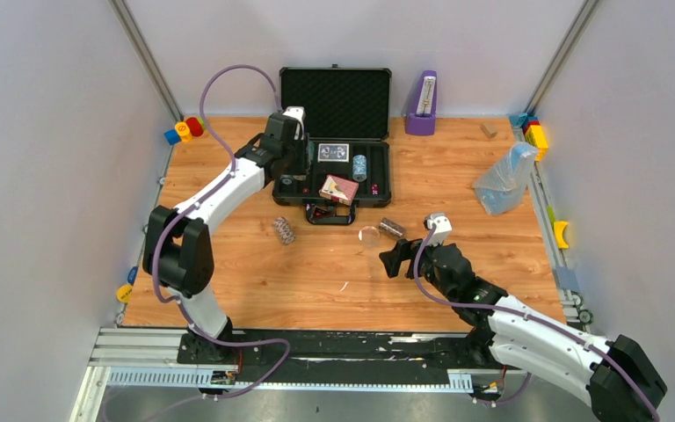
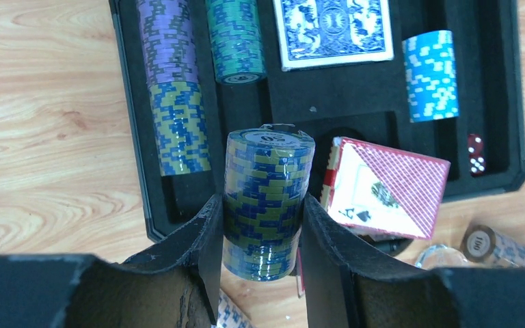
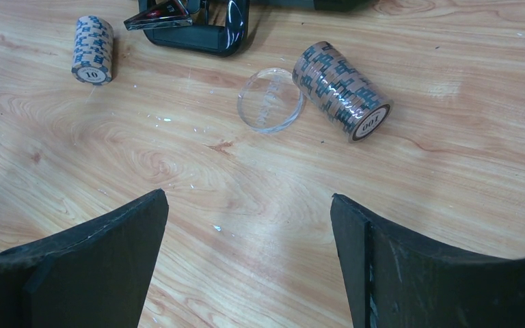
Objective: Pack up texas hold em set
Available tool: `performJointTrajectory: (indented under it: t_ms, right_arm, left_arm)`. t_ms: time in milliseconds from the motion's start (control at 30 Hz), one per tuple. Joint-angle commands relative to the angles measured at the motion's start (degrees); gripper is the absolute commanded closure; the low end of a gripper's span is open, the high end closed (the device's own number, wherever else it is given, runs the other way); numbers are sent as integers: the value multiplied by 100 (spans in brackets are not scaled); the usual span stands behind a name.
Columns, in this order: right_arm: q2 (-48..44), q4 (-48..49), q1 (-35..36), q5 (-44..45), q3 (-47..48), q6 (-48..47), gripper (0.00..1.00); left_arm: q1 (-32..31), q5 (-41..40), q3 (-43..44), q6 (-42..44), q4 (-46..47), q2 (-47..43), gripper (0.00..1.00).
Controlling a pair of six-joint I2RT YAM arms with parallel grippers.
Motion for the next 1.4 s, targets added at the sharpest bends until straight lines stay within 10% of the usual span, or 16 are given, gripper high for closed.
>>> performJointTrajectory:
  t_ms: [0, 367, 1000, 1200, 1367]
  right_arm:
    - [-15, 181, -8, 45, 7, 46, 10]
    - [57, 231, -8, 77, 10, 67, 10]
    - [-4, 150, -10, 172, 19, 78, 10]
    - [-65, 128, -8, 199, 3, 72, 10]
    - [-81, 120, -8, 217, 2, 77, 10]
  left_arm:
    - [245, 213, 398, -217, 245, 323, 100]
    - [344, 308, -508, -761, 2505, 539, 100]
    - [344, 260, -654, -993, 2429, 953, 100]
    - [344, 435, -390, -688, 2120, 1107, 48]
    - [344, 323, -296, -493, 1924, 905, 26]
